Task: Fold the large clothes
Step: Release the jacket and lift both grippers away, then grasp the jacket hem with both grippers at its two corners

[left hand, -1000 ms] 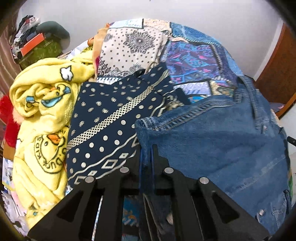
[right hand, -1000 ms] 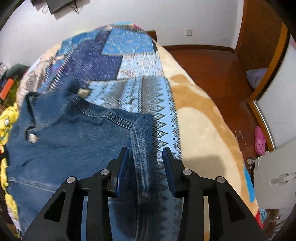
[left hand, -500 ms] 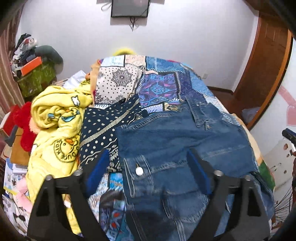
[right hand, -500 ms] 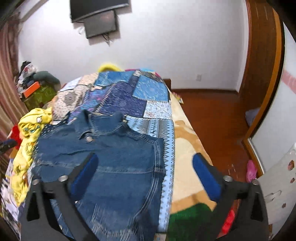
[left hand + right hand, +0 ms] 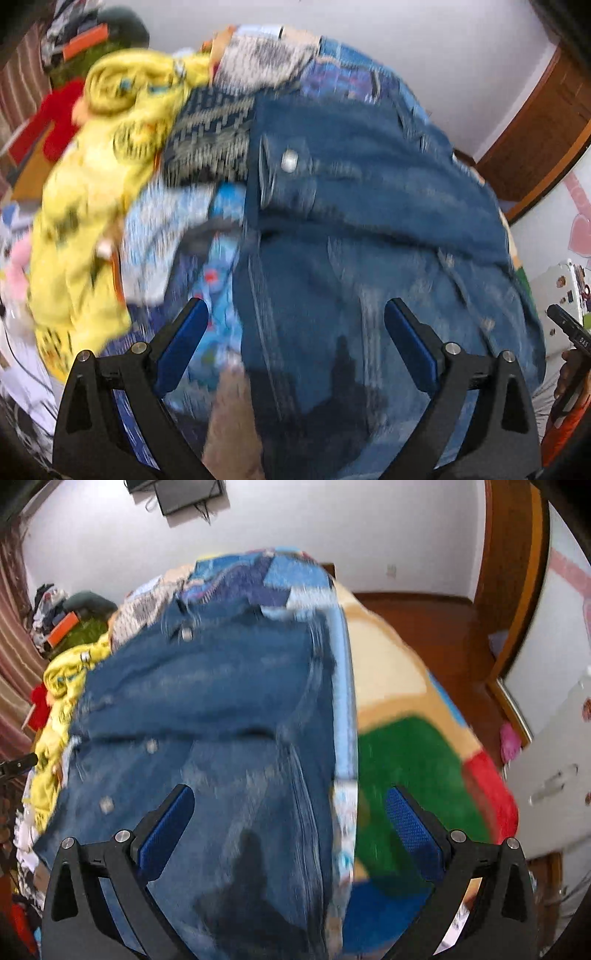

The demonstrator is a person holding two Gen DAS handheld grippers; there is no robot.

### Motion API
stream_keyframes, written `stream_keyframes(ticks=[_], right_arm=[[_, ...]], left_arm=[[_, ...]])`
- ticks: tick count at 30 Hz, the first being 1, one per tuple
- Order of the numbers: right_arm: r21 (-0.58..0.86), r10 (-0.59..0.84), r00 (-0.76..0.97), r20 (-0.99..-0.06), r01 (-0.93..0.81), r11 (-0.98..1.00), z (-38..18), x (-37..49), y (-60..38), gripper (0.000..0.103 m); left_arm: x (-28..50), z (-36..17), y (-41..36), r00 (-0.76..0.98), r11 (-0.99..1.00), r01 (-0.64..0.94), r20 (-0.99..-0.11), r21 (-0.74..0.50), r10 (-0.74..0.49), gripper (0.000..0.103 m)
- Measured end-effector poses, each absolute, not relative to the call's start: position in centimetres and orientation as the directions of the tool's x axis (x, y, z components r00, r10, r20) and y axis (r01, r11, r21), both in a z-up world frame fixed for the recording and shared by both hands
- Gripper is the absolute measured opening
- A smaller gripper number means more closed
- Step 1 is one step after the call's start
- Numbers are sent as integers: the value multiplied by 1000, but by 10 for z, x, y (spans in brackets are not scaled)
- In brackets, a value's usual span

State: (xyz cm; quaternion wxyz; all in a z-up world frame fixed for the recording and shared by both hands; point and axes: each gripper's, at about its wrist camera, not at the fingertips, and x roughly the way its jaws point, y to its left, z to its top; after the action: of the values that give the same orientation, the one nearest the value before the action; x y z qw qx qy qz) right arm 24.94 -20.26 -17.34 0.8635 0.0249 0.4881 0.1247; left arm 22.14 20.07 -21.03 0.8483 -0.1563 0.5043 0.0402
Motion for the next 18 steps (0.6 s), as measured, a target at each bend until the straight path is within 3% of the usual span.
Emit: stream_keyframes(ticks=[11,14,18], right_arm=[[241,271,440,-856,-125,962,-197,212,-223,102],[245,279,432,-857,-135,960,-199,203,-223,92],[278,312,416,-854,-141,950,-201,196,-224,73]], left_arm=[[159,-243,190,432,909,-268,-883,-319,-182,96],[148,-247,191,433,893,-274,-875,-356,-216,90],[141,-253,192,419,873,-276,-868,-401,-266,71]])
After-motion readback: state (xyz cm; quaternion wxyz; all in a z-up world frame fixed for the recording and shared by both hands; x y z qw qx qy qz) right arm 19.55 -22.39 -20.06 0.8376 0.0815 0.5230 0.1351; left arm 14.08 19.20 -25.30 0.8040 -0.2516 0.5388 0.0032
